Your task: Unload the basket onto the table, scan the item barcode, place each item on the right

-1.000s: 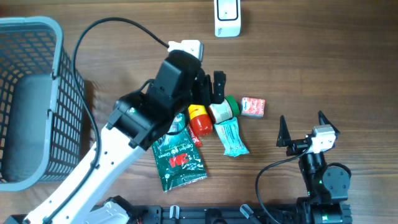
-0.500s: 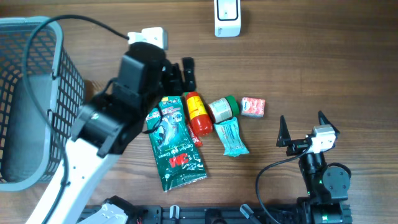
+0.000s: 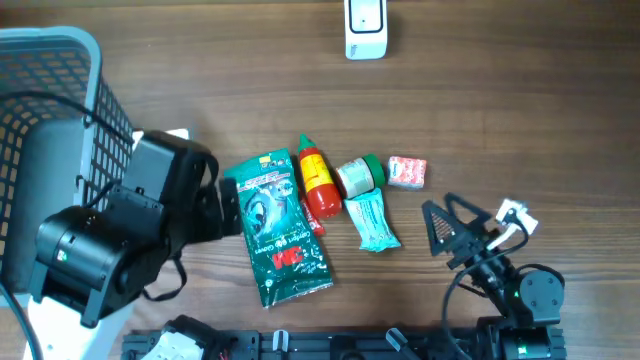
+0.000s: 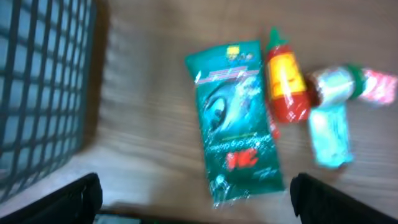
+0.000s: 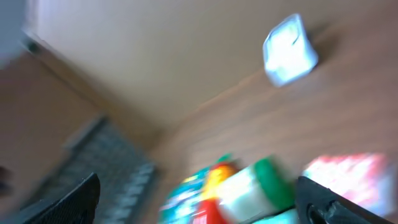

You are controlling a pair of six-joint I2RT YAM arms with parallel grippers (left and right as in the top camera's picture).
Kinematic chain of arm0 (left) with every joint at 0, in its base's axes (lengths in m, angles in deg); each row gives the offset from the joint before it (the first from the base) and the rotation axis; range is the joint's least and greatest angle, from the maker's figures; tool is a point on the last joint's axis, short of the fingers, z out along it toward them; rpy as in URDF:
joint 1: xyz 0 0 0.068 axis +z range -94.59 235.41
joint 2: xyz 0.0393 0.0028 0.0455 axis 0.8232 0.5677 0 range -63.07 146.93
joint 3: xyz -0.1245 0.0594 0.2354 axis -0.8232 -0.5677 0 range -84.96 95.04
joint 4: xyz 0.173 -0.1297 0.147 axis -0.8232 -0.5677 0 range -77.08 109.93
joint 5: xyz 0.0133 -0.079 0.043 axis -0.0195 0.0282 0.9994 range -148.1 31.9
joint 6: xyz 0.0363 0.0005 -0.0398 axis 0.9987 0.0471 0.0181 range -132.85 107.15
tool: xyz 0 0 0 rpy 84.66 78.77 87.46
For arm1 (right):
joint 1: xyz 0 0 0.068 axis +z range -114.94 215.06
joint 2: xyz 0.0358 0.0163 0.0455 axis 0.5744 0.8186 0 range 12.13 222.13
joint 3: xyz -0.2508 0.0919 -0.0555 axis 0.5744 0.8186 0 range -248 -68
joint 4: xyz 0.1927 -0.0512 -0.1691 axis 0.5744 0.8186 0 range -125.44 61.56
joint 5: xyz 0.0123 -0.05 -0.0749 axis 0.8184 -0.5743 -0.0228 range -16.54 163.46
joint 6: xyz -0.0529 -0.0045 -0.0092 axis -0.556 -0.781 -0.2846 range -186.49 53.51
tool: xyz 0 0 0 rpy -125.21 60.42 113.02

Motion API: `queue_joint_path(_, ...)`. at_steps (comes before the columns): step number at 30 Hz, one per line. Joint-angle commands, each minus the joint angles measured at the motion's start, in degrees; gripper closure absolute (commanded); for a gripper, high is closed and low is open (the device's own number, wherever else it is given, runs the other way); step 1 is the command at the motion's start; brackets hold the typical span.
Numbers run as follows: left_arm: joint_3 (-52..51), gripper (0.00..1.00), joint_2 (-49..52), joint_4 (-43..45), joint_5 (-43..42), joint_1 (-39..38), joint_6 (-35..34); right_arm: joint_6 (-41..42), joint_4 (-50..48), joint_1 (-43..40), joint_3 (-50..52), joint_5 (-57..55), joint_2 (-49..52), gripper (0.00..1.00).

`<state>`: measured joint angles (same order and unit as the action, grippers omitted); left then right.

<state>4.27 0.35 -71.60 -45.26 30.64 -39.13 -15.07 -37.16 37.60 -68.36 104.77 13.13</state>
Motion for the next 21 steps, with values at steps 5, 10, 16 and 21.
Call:
queue_joint_path(5,0.4,0.0,-0.1,-4.9,0.7,0.3,-1.2,10.0,-2.0,0.2,-1.2,11.9,0.0,0.0)
queue_joint_path(10,0.4,0.0,-0.1,-5.0,0.7,0.3,-1.2,4.8,7.8,0.2,-8.7,6.6,6.1,0.0)
queue_joint_path(16,0.4,0.0,-0.1,-4.9,0.7,0.3,-1.2,-3.4,31.3,0.2,-29.8,-3.8,28.4,0.01)
queue_joint_path(21,0.4,0.0,-0.1,-5.0,0.7,0.3,-1.2,-0.3,41.7,0.2,-43.8,3.9,45.1,0.0)
